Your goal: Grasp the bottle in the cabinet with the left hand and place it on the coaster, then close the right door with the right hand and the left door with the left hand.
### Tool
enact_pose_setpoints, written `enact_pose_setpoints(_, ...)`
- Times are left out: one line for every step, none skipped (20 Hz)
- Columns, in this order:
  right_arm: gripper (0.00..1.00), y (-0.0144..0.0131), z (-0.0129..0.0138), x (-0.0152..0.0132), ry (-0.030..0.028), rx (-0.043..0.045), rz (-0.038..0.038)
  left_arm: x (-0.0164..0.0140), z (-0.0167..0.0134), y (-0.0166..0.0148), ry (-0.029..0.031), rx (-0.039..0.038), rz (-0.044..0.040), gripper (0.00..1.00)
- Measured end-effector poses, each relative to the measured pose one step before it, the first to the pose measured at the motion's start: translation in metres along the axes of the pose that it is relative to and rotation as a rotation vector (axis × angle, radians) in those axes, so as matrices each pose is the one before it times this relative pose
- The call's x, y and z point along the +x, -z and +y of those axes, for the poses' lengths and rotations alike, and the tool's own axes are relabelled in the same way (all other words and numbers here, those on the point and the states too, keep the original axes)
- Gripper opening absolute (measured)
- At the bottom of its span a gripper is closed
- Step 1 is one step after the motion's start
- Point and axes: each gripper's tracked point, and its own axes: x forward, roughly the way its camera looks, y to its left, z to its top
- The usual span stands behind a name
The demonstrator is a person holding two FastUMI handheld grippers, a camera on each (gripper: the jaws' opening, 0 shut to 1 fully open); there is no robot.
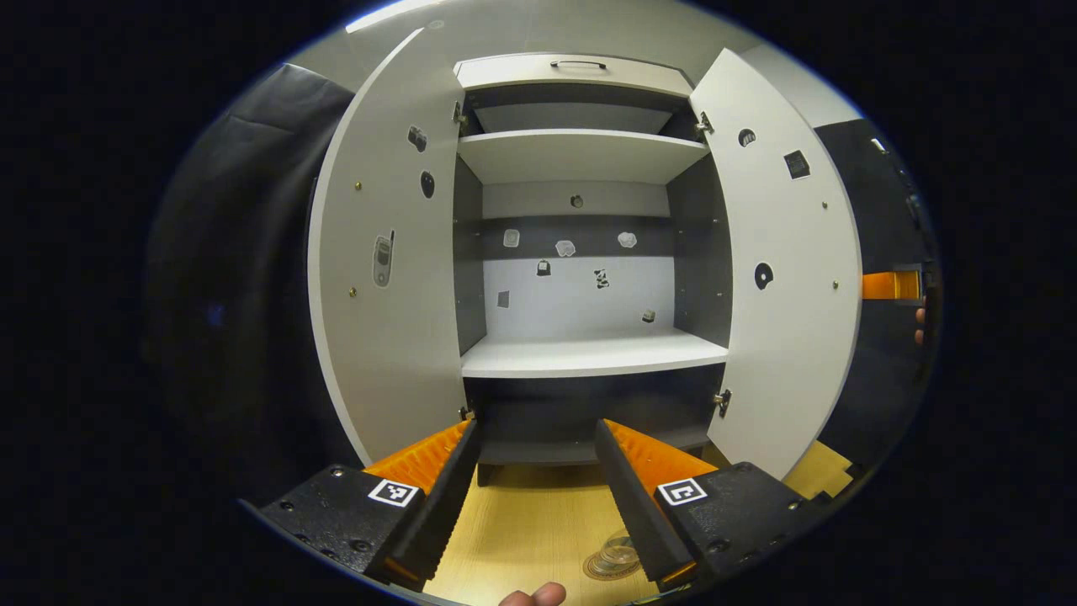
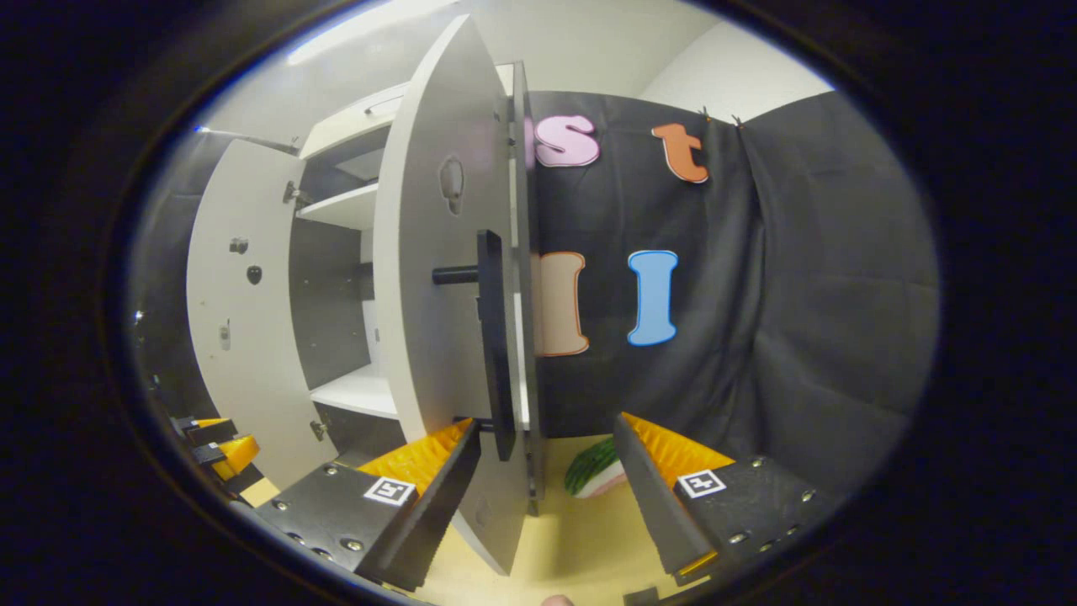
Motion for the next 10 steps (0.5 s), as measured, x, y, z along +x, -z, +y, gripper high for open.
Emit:
enact_pose_setpoints(0.98, 0.0005, 0.00877, 0.00121, -0.02176, 0.00183, 0.00188, -0.00048, 0.00004, -0.00192, 0.00494, -0.00323, -0.00335, 0.88)
enact_pose_setpoints(0.98, 0.00011, 0.00967, 0.00189, -0.02274, 0.00145, 0.00046, -0.00114, 0.00152, -0.00045, -0.00111, -0.00083, -0.00131, 0.88)
enact_pose_setpoints(0.98, 0.00002, 0.00956, 0.00235, -0.01857, 0.00005, -0.00122, -0.00113, 0.00235, -0.0017, -0.00362, 0.00036, -0.00258, 0.88)
enact_pose_setpoints(0.98, -0.00025, 0.01033, 0.00294, -0.0191, -0.00557, -0.00585, -0.00036, 0.00289, -0.00112, -0.0045, -0.00045, -0.0043, 0.88)
enact_pose_setpoints(0.98, -0.00034, 0.00677, 0.00323, -0.01134, -0.0051, -0.00291, -0.00117, 0.00444, -0.00168, -0.00923, -0.00023, -0.00333, 0.88)
enact_pose_setpoints(0.98, -0.00006, 0.00603, 0.00343, -0.01, -0.00129, -0.00355, -0.00266, 0.00422, -0.0004, -0.0058, -0.0016, 0.00081, 0.88)
enact_pose_setpoints(0.98, 0.0004, 0.00614, 0.00287, -0.00798, 0.00625, -0.00181, -0.00224, 0.00419, -0.00066, -0.0064, -0.00364, 0.00009, 0.88)
enact_pose_setpoints(0.98, 0.00107, 0.00555, 0.00311, -0.00711, 0.01033, 0.00317, -0.00053, 0.00466, -0.00063, -0.00797, -0.00313, 0.00025, 0.88)
enact_pose_setpoints(0.98, 0.00076, 0.00655, 0.00408, -0.00737, 0.00961, -0.00144, -0.00138, 0.0045, -0.00041, -0.00728, -0.00118, 0.00245, 0.88)
enact_pose_setpoints(0.98, 0.00107, 0.00603, 0.00303, -0.00558, 0.00333, -0.0013, -0.00161, 0.00601, 0.0008, -0.01112, 0.00172, 0.00275, 0.88)
